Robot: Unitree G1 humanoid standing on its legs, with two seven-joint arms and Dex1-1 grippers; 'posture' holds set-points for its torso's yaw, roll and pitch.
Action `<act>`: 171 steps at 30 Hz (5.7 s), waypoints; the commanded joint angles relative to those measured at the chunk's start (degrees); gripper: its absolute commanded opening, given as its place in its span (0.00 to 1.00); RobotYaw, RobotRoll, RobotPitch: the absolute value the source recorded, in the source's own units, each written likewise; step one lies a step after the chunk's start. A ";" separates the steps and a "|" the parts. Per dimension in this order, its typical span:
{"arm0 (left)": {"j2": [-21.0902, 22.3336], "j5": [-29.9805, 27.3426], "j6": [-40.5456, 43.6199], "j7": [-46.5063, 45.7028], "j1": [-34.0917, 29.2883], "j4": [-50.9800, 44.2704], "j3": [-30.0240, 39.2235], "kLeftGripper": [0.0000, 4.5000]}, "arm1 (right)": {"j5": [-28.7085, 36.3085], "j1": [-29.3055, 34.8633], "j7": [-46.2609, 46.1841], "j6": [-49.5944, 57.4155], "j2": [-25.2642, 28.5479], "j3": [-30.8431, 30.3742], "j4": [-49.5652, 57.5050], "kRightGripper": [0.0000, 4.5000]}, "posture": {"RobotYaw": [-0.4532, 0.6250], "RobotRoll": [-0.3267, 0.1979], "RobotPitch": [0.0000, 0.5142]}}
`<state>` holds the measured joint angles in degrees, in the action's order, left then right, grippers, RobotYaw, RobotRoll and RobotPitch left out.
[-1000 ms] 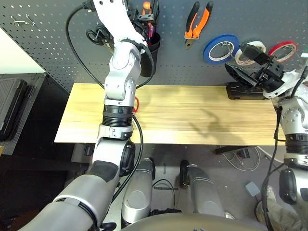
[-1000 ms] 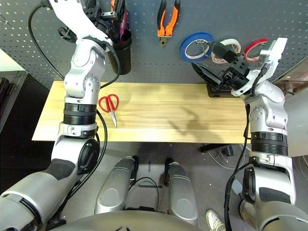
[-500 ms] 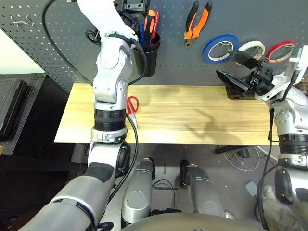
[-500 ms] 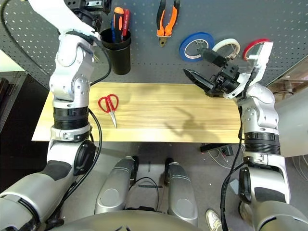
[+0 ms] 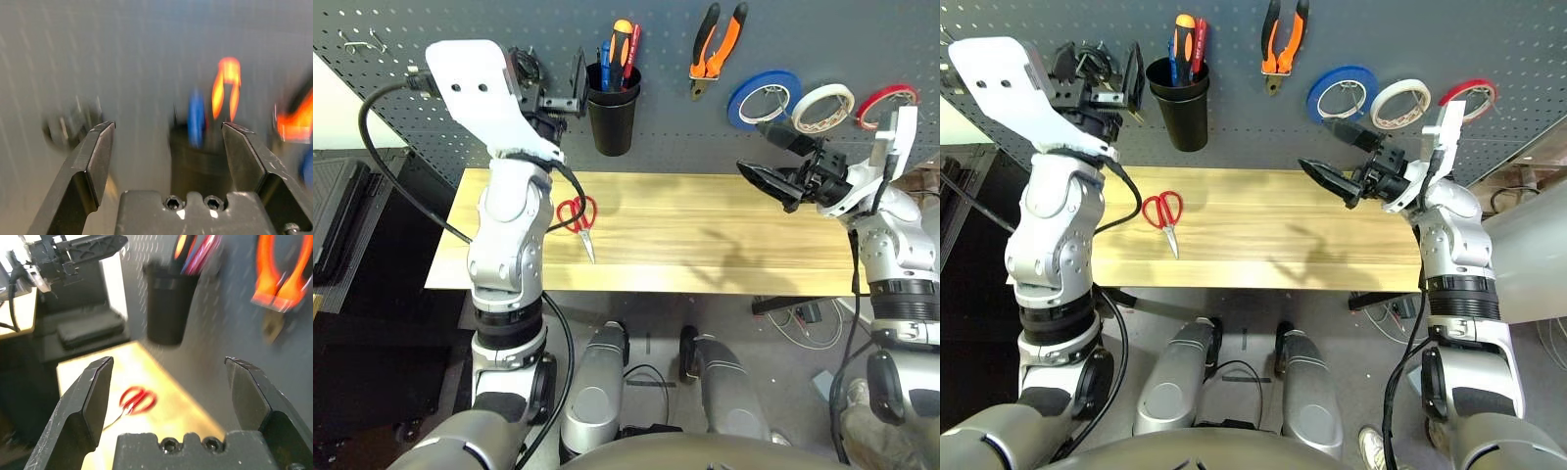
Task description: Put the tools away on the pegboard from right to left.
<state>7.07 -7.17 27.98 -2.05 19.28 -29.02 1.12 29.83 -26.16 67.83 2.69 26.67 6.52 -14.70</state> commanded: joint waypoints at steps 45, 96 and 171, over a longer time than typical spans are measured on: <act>-0.73 5.61 -12.68 -11.70 12.68 72.56 10.68 0.99 | -26.08 1.85 -18.92 -0.30 -9.00 -17.87 -8.20 1.00 | 0.67 0.62 0.52; -6.78 -4.60 -19.32 -11.22 4.42 55.39 16.18 0.01 | -24.58 -2.37 -9.67 -5.94 -7.06 -17.28 -11.63 1.00 | 0.71 0.62 0.49; 1.36 -17.22 -19.81 0.41 19.69 41.03 18.28 0.01 | 2.10 -7.01 -3.23 -5.21 -6.73 -0.30 1.09 1.00 | 0.71 0.62 0.38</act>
<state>8.13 -25.52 9.18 -2.70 38.54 9.61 20.16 32.53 -33.09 64.57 -1.67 19.78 5.70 -13.32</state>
